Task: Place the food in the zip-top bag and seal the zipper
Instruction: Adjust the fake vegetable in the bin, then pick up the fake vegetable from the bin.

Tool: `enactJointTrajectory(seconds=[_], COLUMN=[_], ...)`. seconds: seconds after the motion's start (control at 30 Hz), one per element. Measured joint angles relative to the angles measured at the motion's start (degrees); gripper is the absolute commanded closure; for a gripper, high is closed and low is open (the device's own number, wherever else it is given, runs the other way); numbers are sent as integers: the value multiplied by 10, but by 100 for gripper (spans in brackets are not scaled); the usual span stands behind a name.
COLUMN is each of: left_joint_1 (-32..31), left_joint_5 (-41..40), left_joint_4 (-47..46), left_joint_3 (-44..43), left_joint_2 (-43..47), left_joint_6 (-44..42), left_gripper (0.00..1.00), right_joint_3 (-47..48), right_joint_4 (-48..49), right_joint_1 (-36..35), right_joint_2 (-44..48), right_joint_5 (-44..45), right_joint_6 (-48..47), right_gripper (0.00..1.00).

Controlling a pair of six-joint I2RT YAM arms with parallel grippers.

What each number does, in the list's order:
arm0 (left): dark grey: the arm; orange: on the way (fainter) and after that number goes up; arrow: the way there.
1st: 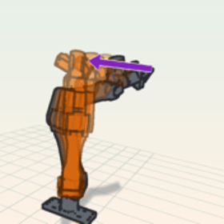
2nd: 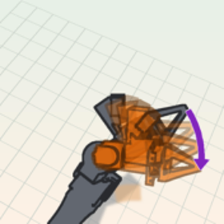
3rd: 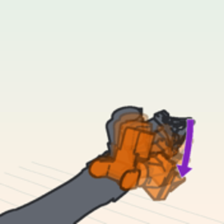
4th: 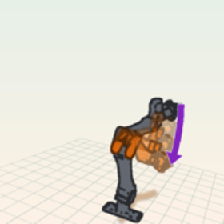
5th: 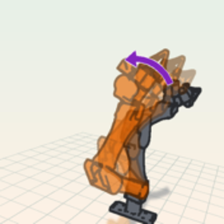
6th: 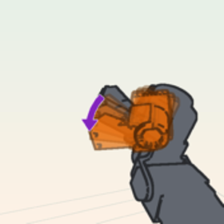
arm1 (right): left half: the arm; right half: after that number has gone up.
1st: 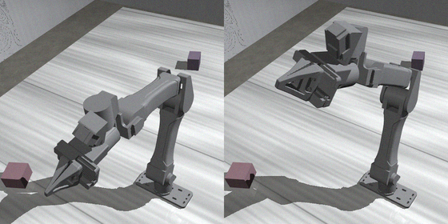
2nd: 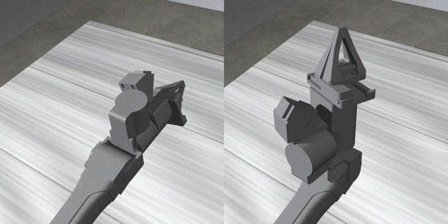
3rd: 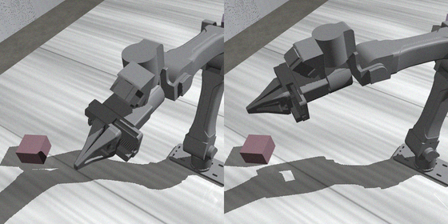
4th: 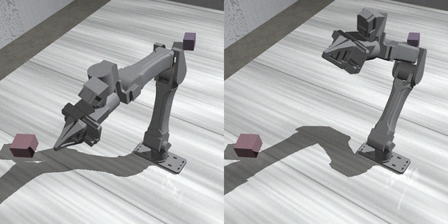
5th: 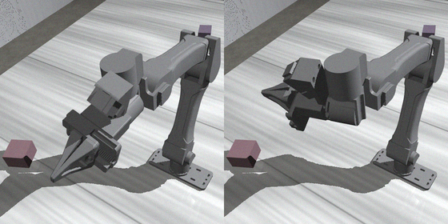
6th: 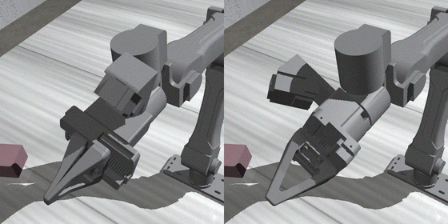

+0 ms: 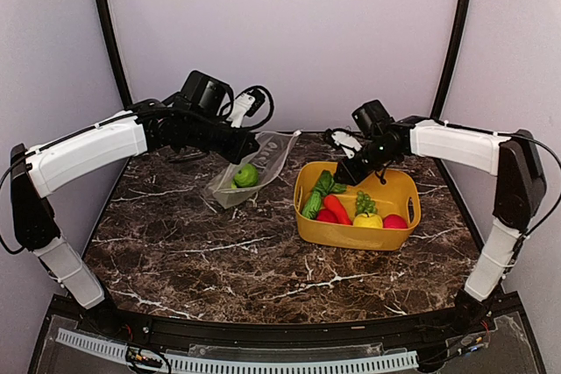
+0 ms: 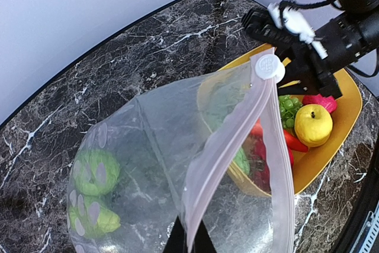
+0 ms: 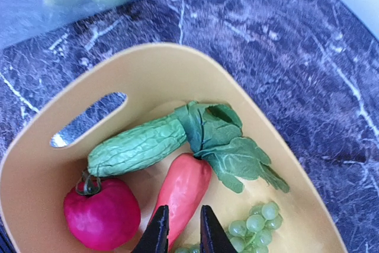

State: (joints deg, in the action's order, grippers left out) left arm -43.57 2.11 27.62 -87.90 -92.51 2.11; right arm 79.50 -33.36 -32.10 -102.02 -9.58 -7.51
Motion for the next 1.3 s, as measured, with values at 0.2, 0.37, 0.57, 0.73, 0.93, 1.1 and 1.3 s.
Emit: enactJointTrajectory(seconds=[0.2, 0.37, 0.57, 0.73, 0.93, 1.1, 1.3], left_joint_1=[-1, -1, -1, -1, -1, -3, -4], left_joint_5=[-1, -3, -9, -11, -10, -10, -10], left_joint_4=[0, 3, 4, 4, 4, 4, 4], left_joint_3=[0, 0, 0, 0, 0, 0, 0], left_joint_2=[-2, -3, -3, -3, -3, -3, -3], left_joint_6=[0, 0, -2, -2, -2, -2, -2], left_gripper=[99, 99, 99, 99, 99, 99, 99], right_joint_3=[-4, -14, -9, 20, 42, 42, 40], right_joint_4=[12, 7, -19, -35, -37, -35, -27], right_joint_1=[0, 0, 0, 0, 0, 0, -4], right_joint_2=[76, 38, -43, -92, -125, -129, -124], right_joint_5=[-2, -5, -10, -9, -6, 7, 20], right_joint_6=[-28, -30, -22, -16, -11, -10, -7], right_gripper=[62, 47, 49, 47, 54, 62, 80])
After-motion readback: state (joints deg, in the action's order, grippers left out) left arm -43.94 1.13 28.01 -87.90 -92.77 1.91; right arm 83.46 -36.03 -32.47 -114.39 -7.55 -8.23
